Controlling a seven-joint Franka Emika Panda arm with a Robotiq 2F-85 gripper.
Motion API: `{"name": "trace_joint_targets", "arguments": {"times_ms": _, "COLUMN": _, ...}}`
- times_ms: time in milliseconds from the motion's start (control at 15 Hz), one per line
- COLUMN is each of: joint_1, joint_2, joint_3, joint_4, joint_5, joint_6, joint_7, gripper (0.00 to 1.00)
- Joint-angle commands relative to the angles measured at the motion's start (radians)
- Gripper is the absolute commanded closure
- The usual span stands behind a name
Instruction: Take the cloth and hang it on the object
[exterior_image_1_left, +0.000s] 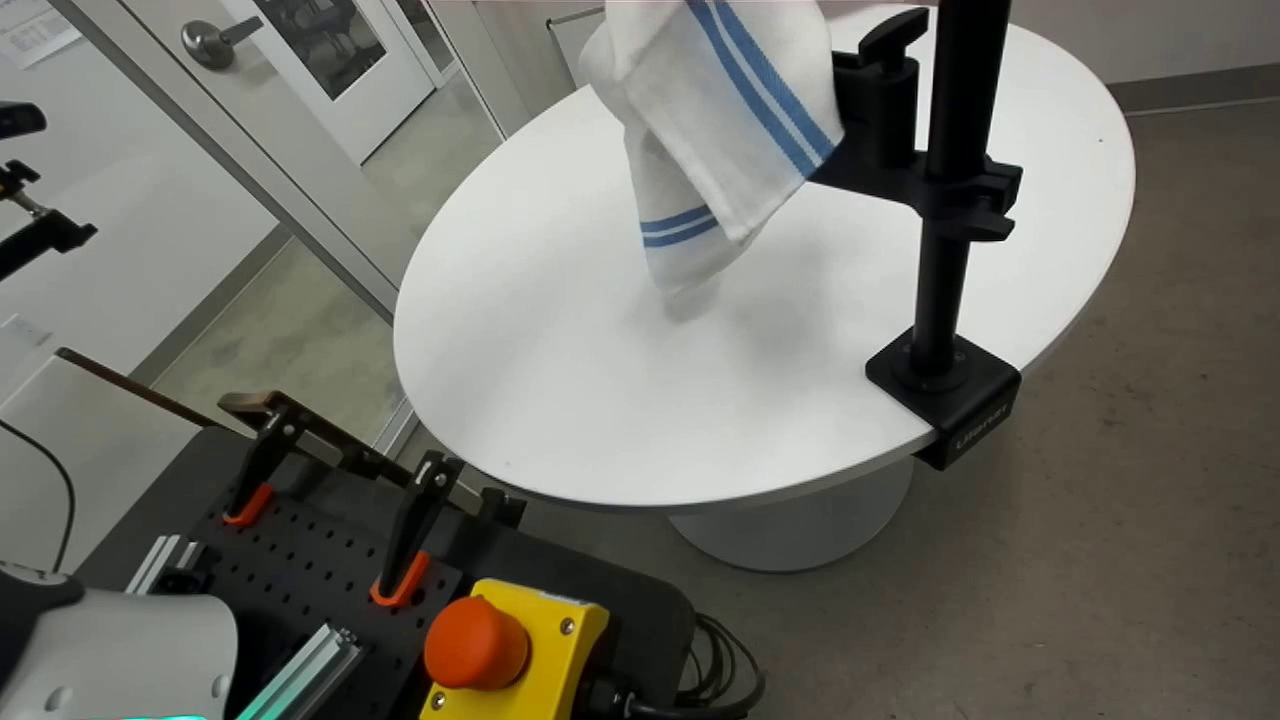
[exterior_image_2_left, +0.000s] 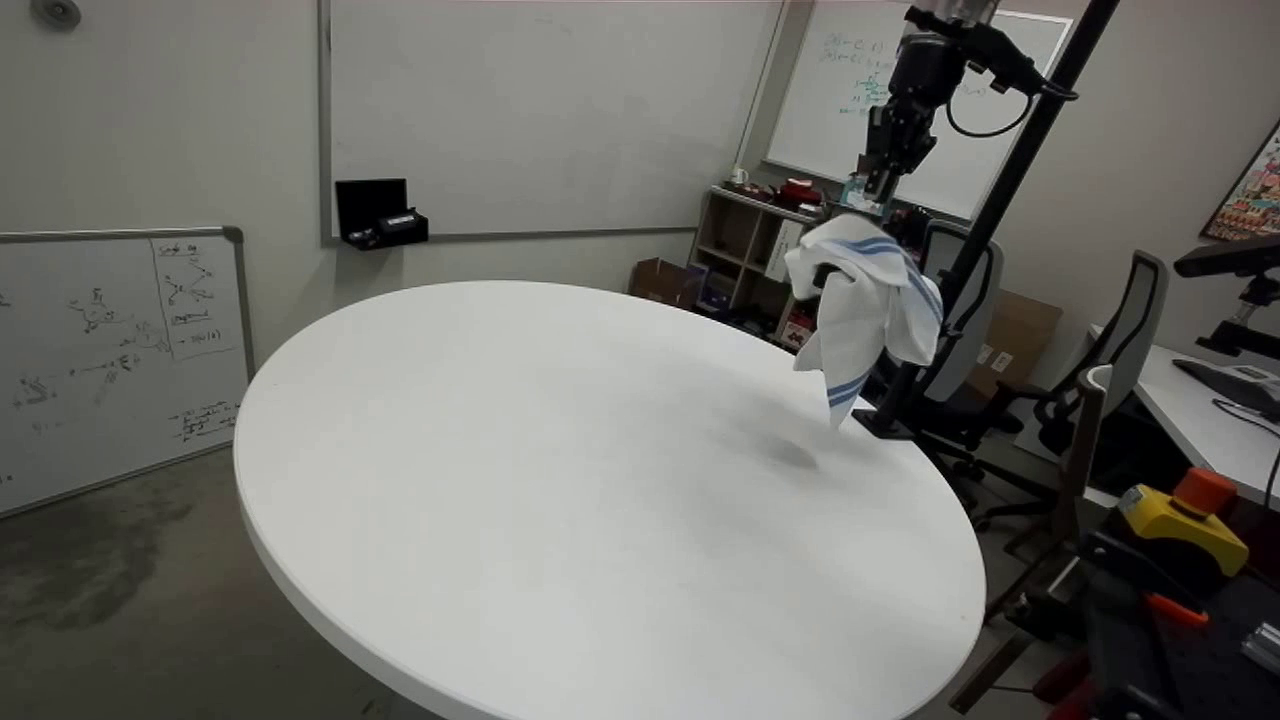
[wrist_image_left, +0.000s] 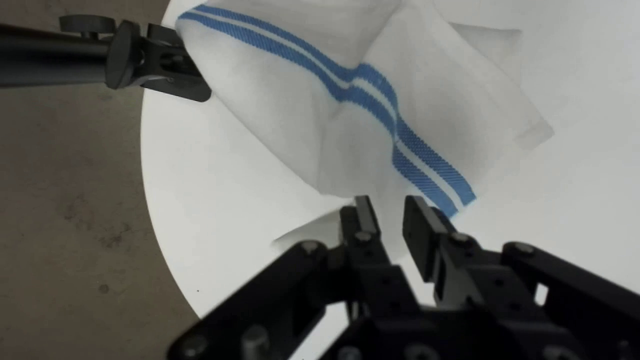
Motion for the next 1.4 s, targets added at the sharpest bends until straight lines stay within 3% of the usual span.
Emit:
{"name": "trace_joint_targets", "arguments": {"times_ms": 0, "joint_1": -0.018, "joint_2": 0.053, "joint_3": 0.025, "joint_4": 0.066, "joint_5": -0.001, "joint_6": -0.037, "joint_7": 0.048, "gripper": 0.45}}
{"name": "trace_joint_targets", "arguments": {"times_ms": 400, "joint_1": -0.016, "joint_2": 0.036, "joint_3": 0.048, "joint_4": 0.049, "joint_5": 0.006, "joint_6": -0.029, "joint_7": 0.036, "gripper": 0.01}}
{"name": "trace_joint_targets", "arguments": {"times_ms": 800, "joint_1": 0.000, "joint_2": -0.110, "joint_3": 0.110, "joint_4": -0.042, "joint_5": 0.052, "joint_6": -0.026, "joint_7": -0.078, "gripper": 0.00}}
{"name": "trace_joint_targets", "arguments": {"times_ms": 1267, "joint_1": 0.066, "joint_2": -0.305, "joint_3": 0.155, "joint_4": -0.212, "joint_5": 0.063, "joint_6": -0.017, "joint_7": -0.215, "gripper": 0.00}}
{"name": "trace_joint_targets", "arguments": {"times_ms": 1333, "joint_1": 0.061, "joint_2": -0.220, "joint_3": 0.136, "joint_4": -0.123, "joint_5": 0.041, "joint_6": -0.035, "joint_7": -0.168, "gripper": 0.00}}
